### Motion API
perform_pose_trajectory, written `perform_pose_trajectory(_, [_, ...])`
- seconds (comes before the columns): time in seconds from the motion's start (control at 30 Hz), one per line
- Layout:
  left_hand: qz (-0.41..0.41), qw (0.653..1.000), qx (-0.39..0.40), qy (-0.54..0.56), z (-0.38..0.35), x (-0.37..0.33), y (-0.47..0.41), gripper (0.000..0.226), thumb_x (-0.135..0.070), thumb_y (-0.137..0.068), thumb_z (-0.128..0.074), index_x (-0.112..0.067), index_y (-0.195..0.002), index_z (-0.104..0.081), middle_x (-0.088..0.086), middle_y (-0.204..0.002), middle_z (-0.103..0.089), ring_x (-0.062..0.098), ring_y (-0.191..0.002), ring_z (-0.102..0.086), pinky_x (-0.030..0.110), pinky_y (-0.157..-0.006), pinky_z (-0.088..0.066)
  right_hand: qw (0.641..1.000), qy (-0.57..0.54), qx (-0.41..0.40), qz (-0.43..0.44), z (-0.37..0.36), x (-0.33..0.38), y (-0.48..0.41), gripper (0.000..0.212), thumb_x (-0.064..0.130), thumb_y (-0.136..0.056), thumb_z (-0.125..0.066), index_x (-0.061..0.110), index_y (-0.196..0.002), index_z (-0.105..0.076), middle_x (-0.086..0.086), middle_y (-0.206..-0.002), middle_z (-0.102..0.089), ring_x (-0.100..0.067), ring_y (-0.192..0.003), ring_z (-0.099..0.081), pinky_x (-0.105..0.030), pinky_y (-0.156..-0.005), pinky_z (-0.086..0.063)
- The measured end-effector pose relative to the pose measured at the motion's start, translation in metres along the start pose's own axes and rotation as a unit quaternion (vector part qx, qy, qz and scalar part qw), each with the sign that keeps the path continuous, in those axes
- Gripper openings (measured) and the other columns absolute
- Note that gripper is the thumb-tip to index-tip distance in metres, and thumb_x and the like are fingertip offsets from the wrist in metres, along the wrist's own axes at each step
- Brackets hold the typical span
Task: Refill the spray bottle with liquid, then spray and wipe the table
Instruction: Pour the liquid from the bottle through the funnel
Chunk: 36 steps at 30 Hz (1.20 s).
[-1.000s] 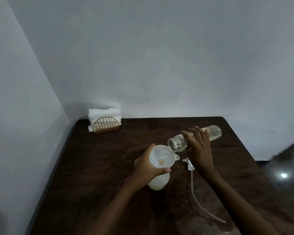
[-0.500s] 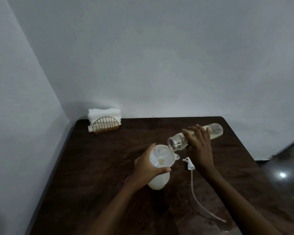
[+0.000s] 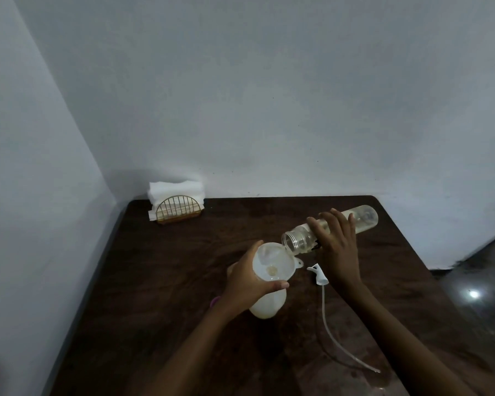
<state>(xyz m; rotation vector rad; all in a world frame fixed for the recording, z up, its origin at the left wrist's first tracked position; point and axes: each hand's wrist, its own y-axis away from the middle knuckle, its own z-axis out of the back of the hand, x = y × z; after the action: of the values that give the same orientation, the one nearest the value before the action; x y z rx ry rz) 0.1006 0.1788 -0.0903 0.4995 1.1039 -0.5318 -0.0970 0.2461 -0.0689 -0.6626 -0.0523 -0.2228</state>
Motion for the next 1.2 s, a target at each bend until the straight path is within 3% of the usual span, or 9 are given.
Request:
perform_pose_trajectory(0.33, [0.0,1.0,-0.003,0.004,0.0012,-0.0041,0.0018,0.109,-0.062,-0.045,-0.078,-0.035,-0.138,-0.03,-0.01,-0.137,-0.048,0.01,-0.127,-0.043,0.042,-0.106,-0.04,1.0,-0.002,-0.009,-0.002,0.0014,0.0011,-0.0011,0.057,0.005,-0.068,-0.072,0.016,-0.119,-0.05,-0.018,-0.115,-0.057,-0.037,-0.122,-0.041,-0.055,-0.109,-0.017])
perform_pose_trajectory(0.43, [-0.001,1.0,-0.003,0.003,0.0014,-0.0049,0.0023,0.109,-0.065,-0.044,-0.077,-0.035,-0.138,-0.031,-0.011,-0.135,-0.049,0.009,-0.125,-0.044,0.042,-0.104,-0.041,1.0,-0.003,-0.014,-0.002,0.0022,0.002,-0.0021,0.047,0.01,-0.074,-0.059,0.017,-0.119,-0.048,-0.018,-0.115,-0.058,-0.037,-0.122,-0.041,-0.056,-0.109,-0.018])
perform_pose_trajectory(0.57, [-0.003,1.0,-0.004,-0.003,0.0012,-0.0045,0.0021,0.107,-0.069,-0.042,-0.075,-0.036,-0.135,-0.033,-0.014,-0.132,-0.051,0.007,-0.123,-0.046,0.041,-0.103,-0.042,1.0,-0.002,-0.017,-0.002,0.0017,0.0017,-0.0014,0.051,0.007,-0.072,-0.067,0.017,-0.119,-0.049,-0.018,-0.115,-0.057,-0.037,-0.122,-0.041,-0.055,-0.111,-0.016])
perform_pose_trajectory(0.7, [-0.002,1.0,-0.004,-0.003,0.0009,-0.0039,0.0021,0.106,-0.068,-0.042,-0.076,-0.037,-0.134,-0.034,-0.015,-0.131,-0.052,0.006,-0.123,-0.046,0.04,-0.103,-0.043,1.0,-0.006,-0.01,-0.009,0.0043,0.0038,-0.0023,0.043,0.012,-0.076,-0.043,0.016,-0.118,-0.05,-0.018,-0.115,-0.057,-0.037,-0.122,-0.04,-0.056,-0.11,-0.017])
perform_pose_trajectory(0.87, [-0.002,1.0,-0.003,-0.001,0.0013,-0.0038,0.0026,0.105,-0.069,-0.043,-0.076,-0.038,-0.134,-0.034,-0.015,-0.13,-0.052,0.006,-0.123,-0.047,0.04,-0.102,-0.043,1.0,0.003,-0.014,-0.002,0.0037,0.0035,-0.0017,0.044,0.011,-0.075,-0.046,0.016,-0.119,-0.049,-0.018,-0.115,-0.057,-0.037,-0.122,-0.041,-0.055,-0.111,-0.016])
perform_pose_trajectory(1.03, [-0.005,1.0,-0.005,0.002,0.0019,-0.0057,0.0041,0.104,-0.057,-0.048,-0.081,-0.034,-0.137,-0.032,-0.011,-0.136,-0.048,0.008,-0.125,-0.044,0.04,-0.104,-0.041,1.0,0.005,-0.01,-0.003,0.0035,0.004,-0.0007,0.044,0.016,-0.075,-0.044,0.016,-0.119,-0.049,-0.019,-0.115,-0.057,-0.037,-0.122,-0.04,-0.055,-0.11,-0.016])
perform_pose_trajectory(1.2, [0.001,1.0,-0.002,0.001,0.002,-0.0048,0.0035,0.108,-0.066,-0.043,-0.076,-0.035,-0.137,-0.032,-0.013,-0.133,-0.05,0.007,-0.123,-0.045,0.04,-0.103,-0.043,1.0,0.006,-0.008,0.001,0.0052,0.0055,-0.0015,0.045,0.018,-0.075,-0.042,0.017,-0.119,-0.047,-0.019,-0.114,-0.057,-0.038,-0.121,-0.041,-0.057,-0.11,-0.017])
